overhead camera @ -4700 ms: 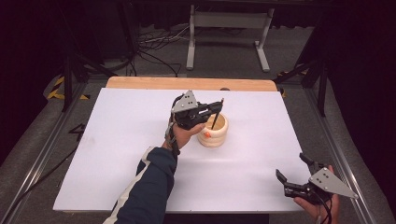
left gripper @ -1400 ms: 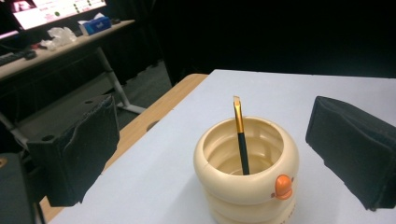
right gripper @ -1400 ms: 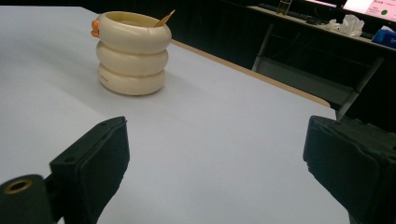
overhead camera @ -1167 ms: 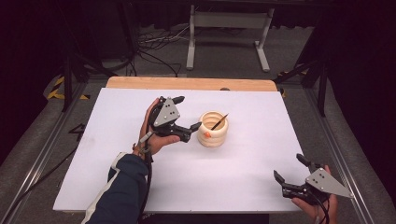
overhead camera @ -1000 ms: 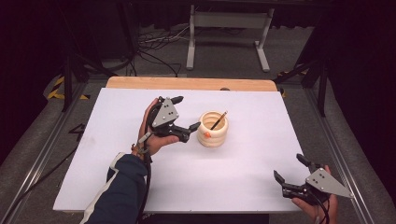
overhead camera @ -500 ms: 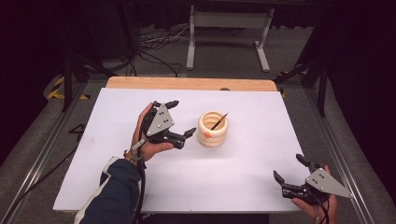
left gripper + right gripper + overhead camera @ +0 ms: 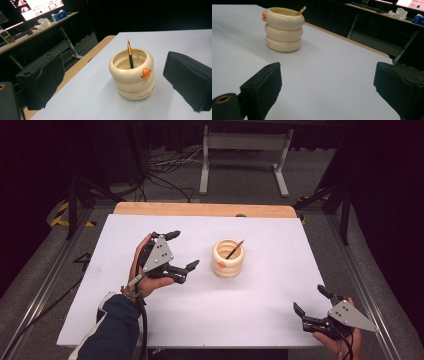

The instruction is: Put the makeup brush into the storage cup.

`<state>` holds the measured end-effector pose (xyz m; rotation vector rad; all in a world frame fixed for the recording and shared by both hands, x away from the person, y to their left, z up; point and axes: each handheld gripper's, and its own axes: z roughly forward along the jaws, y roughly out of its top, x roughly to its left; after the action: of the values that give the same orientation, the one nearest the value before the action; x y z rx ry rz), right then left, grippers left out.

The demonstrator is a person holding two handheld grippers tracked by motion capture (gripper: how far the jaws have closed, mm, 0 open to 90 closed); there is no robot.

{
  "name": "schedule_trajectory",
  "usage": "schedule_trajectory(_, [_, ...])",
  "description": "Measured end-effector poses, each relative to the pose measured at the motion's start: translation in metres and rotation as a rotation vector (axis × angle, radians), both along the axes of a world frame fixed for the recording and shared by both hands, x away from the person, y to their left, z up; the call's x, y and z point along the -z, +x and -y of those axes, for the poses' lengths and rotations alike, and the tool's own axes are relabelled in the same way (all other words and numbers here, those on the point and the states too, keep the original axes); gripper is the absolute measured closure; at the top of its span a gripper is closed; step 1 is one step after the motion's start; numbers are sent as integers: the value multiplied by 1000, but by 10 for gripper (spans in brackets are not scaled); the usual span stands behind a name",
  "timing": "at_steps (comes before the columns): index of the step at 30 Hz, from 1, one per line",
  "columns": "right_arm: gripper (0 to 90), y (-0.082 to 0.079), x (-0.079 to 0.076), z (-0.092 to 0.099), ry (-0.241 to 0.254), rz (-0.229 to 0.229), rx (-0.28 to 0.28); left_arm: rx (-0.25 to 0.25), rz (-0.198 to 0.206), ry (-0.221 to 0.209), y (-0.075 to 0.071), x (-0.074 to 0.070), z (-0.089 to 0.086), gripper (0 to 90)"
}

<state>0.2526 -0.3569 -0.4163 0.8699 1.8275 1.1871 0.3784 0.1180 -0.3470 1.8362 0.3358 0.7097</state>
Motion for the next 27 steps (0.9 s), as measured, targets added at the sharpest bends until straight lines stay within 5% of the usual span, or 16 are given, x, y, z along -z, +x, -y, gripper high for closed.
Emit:
schedule_trajectory(15, [84, -1, -1, -1, -1, 1, -4, -34, -11, 8, -14, 11, -30, 48])
schedule_trajectory(22, [86, 0, -1, -3, 5, -4, -14, -44, -48, -38, -18, 23, -46, 55])
schedule_trajectory(27, [87, 2, 1, 0, 11, -9, -2, -62, -47, 25, -24, 31, -54, 55])
